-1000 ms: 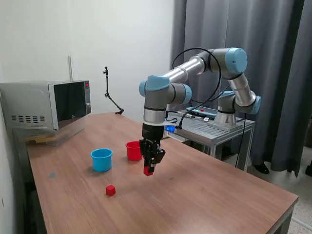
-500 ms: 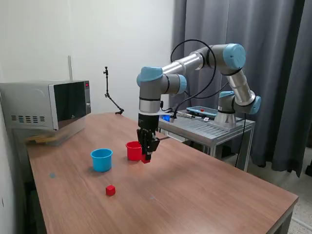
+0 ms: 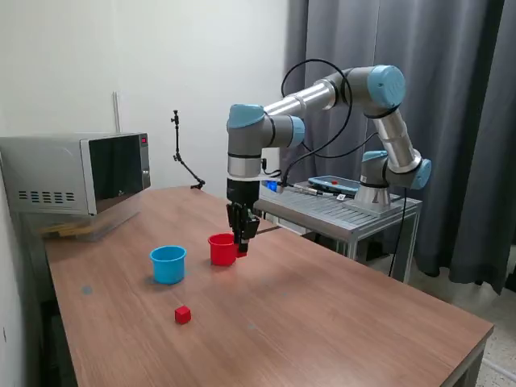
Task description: Place red objects in the red bin, and blue objects in the blue bin.
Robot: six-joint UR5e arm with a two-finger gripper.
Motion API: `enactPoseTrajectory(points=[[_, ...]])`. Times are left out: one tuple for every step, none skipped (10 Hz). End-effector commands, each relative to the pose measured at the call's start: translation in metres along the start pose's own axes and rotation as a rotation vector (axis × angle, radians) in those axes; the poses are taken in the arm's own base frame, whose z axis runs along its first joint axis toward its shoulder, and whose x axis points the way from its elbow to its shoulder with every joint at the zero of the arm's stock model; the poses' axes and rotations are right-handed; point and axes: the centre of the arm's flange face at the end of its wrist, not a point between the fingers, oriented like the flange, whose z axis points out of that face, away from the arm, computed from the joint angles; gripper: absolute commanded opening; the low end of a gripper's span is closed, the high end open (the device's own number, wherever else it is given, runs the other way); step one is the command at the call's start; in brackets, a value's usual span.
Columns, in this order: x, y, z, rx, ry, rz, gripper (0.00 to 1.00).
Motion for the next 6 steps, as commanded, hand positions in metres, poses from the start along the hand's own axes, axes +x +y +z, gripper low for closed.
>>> enactPoseTrajectory(points=[[-0.022, -0.009, -0.002, 0.019, -0.004, 0.041, 0.00], [-0.025, -0.015, -0.002, 0.026, -0.006, 0.044, 0.00], [-0.037, -0.019, -0.002, 0.036, -0.007, 0.058, 0.00], [-0.045, -0.023, -0.006, 0.037, -0.007, 0.070, 0.00], [-0.052, -0.023, -0.007, 0.040, -0.008, 0.079, 0.00], [-0.062, -0.024, -0.011, 0.039, -0.006, 0.092, 0.00]])
